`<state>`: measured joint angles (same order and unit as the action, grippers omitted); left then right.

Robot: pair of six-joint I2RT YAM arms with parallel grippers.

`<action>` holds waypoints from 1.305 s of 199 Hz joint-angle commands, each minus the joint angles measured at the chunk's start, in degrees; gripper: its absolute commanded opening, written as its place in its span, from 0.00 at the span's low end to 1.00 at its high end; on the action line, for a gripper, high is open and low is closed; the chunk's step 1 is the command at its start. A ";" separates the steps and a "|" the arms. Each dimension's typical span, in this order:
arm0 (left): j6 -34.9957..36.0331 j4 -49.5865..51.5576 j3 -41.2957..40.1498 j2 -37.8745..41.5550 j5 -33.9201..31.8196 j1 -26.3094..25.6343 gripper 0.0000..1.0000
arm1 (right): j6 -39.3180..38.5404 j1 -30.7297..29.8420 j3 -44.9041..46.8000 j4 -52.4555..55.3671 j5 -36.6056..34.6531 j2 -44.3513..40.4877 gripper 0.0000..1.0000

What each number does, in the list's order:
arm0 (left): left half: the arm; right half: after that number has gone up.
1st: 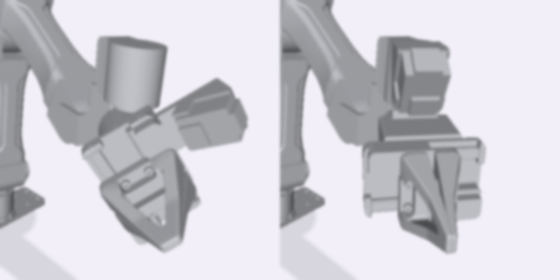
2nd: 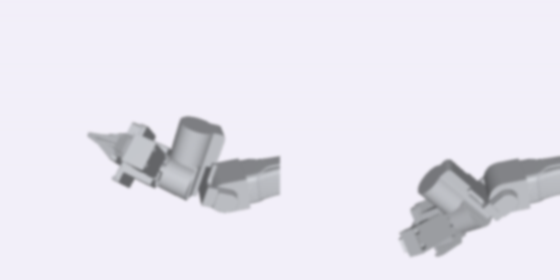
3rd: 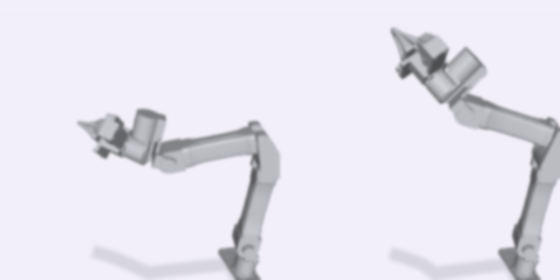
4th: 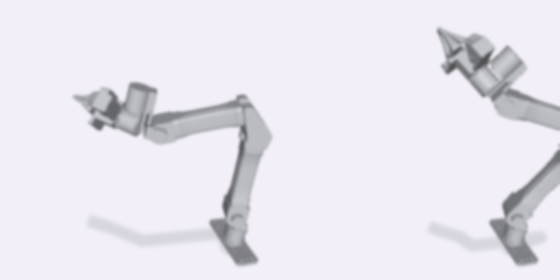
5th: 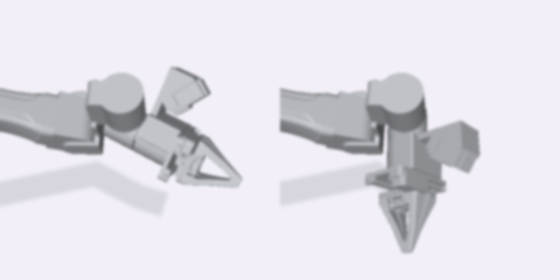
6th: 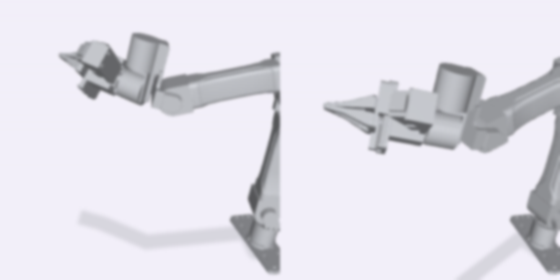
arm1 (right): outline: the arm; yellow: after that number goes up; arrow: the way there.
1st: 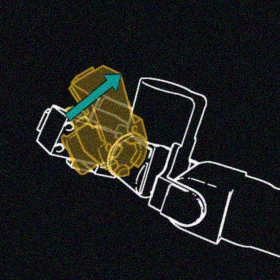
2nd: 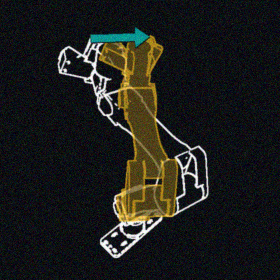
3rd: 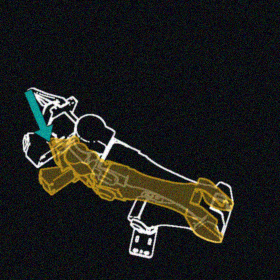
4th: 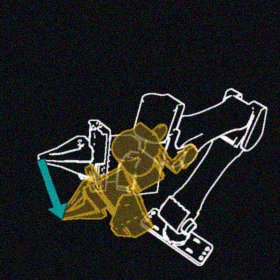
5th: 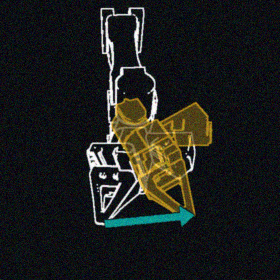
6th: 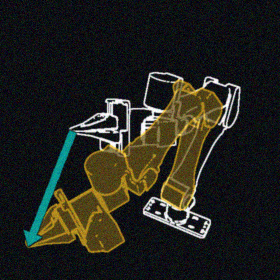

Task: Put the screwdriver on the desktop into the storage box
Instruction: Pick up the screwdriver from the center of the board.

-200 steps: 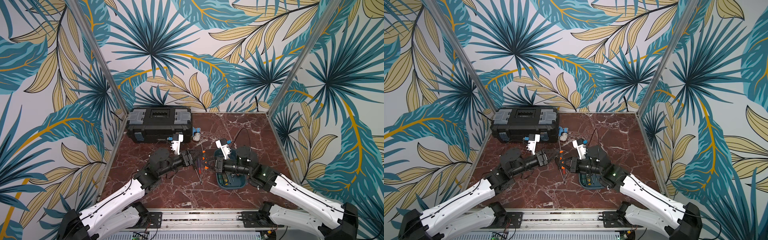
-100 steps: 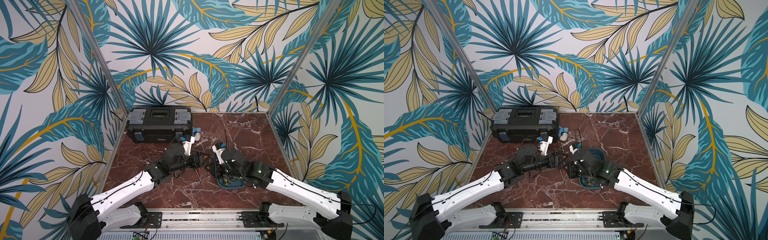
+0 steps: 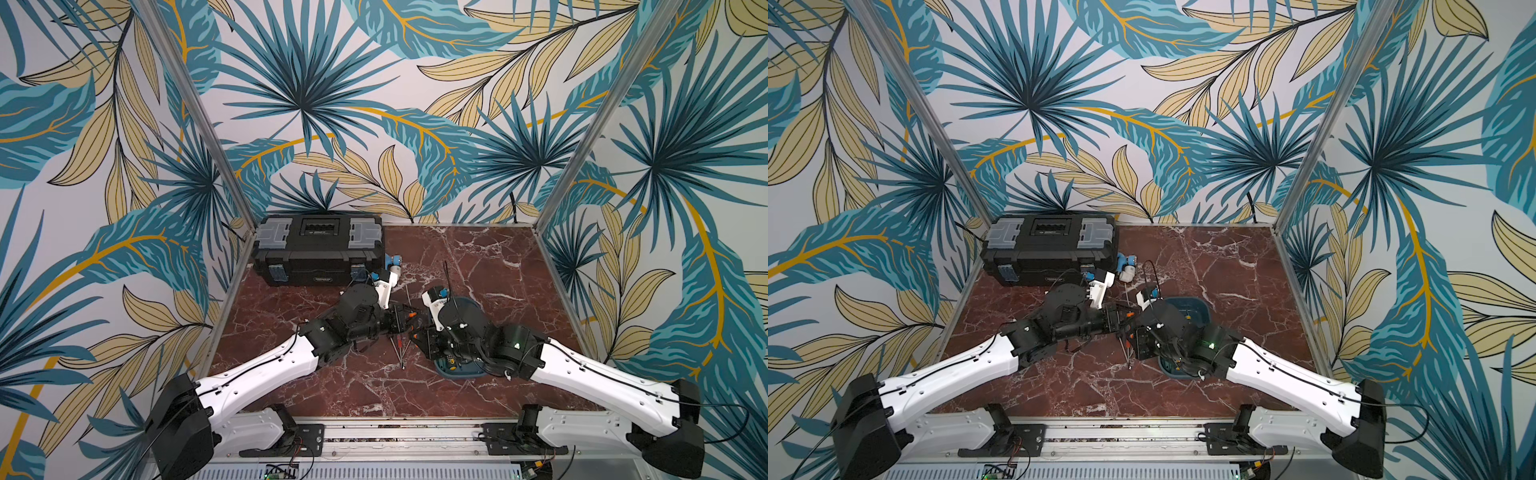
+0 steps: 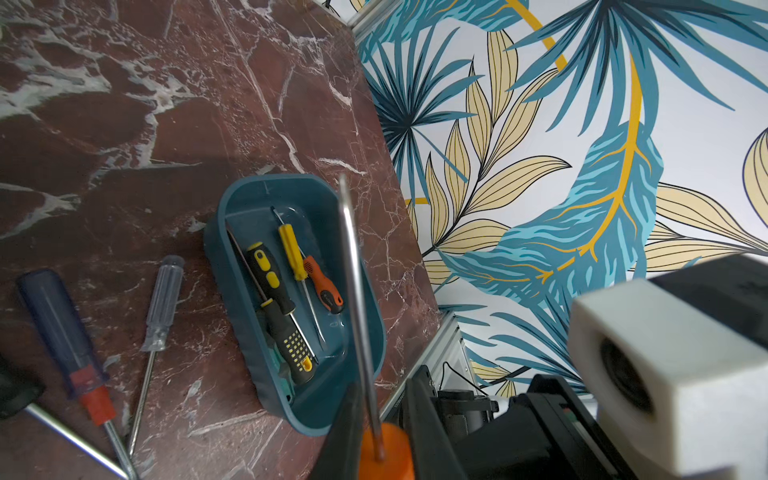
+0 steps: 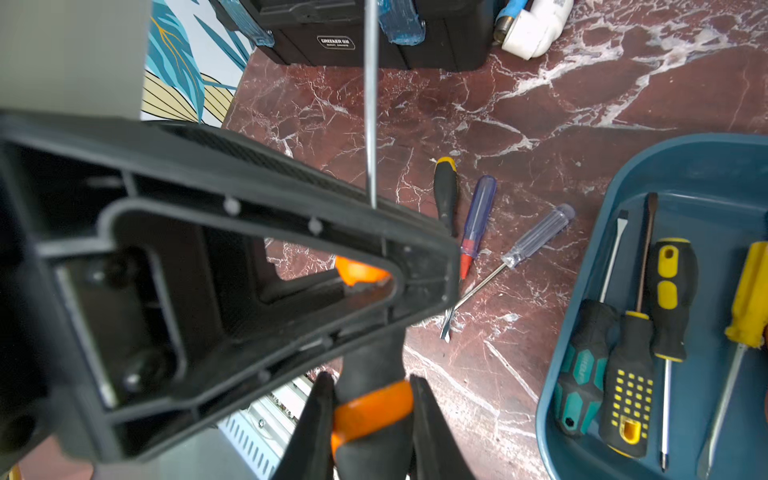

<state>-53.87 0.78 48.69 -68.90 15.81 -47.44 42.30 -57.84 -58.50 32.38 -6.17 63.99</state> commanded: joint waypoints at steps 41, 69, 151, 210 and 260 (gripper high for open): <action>-0.17 -8.35 -3.48 3.08 4.62 3.94 0.00 | 3.00 3.34 6.94 -6.19 9.03 -7.01 0.66; -1.33 -16.00 -5.90 3.94 11.41 5.75 0.00 | 5.95 6.86 11.11 -11.47 15.94 -9.41 0.67; -2.11 -24.39 -8.36 3.17 19.28 6.05 0.00 | 10.28 11.39 16.36 -25.20 25.38 -13.80 0.58; -2.49 -26.68 -9.37 1.18 20.63 6.05 0.00 | 11.30 14.05 16.40 -25.04 25.58 -12.74 0.20; -2.82 -27.18 -9.17 1.23 18.85 6.13 0.00 | 10.15 14.05 15.57 -23.91 28.27 -11.68 0.53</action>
<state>-56.45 -23.31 39.88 -67.81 34.74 -41.19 53.39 -43.79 -42.89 8.21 19.99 51.27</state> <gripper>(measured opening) 0.172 0.497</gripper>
